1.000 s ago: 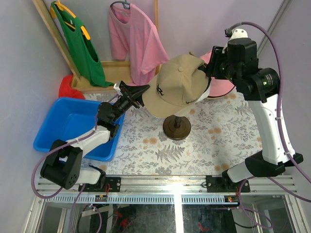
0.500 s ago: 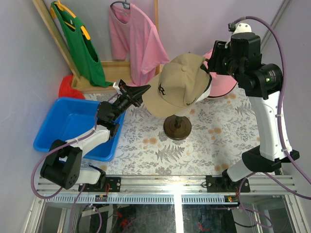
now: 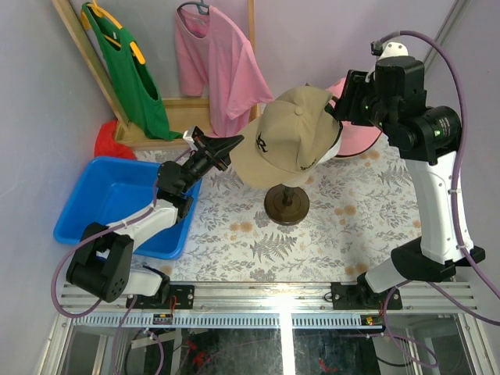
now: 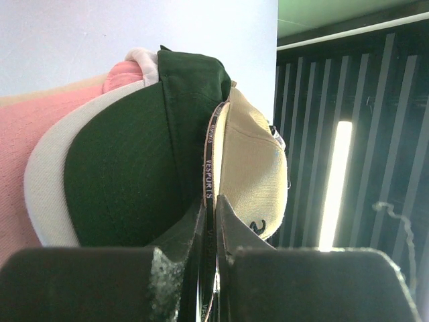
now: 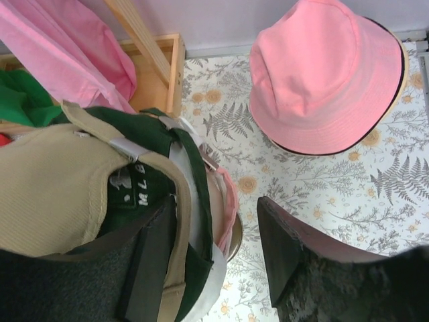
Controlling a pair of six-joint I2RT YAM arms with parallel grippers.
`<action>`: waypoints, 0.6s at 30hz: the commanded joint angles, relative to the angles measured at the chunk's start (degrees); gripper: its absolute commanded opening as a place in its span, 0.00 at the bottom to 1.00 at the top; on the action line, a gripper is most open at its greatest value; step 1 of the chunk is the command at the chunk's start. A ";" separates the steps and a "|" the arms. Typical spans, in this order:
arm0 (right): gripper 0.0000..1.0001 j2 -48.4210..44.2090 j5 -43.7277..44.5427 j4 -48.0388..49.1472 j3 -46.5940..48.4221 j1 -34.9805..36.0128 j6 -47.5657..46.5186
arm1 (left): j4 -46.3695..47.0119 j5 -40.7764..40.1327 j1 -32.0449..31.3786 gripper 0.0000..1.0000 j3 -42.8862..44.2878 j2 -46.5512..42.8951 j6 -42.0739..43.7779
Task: Stack the hats
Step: Stack the hat on the hat.
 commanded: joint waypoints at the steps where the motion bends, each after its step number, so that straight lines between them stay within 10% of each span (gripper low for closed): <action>1: 0.59 -3.47 -0.77 0.05 -3.35 -0.20 0.38 | -1.52 0.39 -0.87 0.00 0.91 0.95 -6.96; 18: 0.53 -5.98 6.34 4.30 -14.59 -1.24 -0.74 | -11.80 -5.78 -1.80 0.00 -6.45 -4.96 -11.38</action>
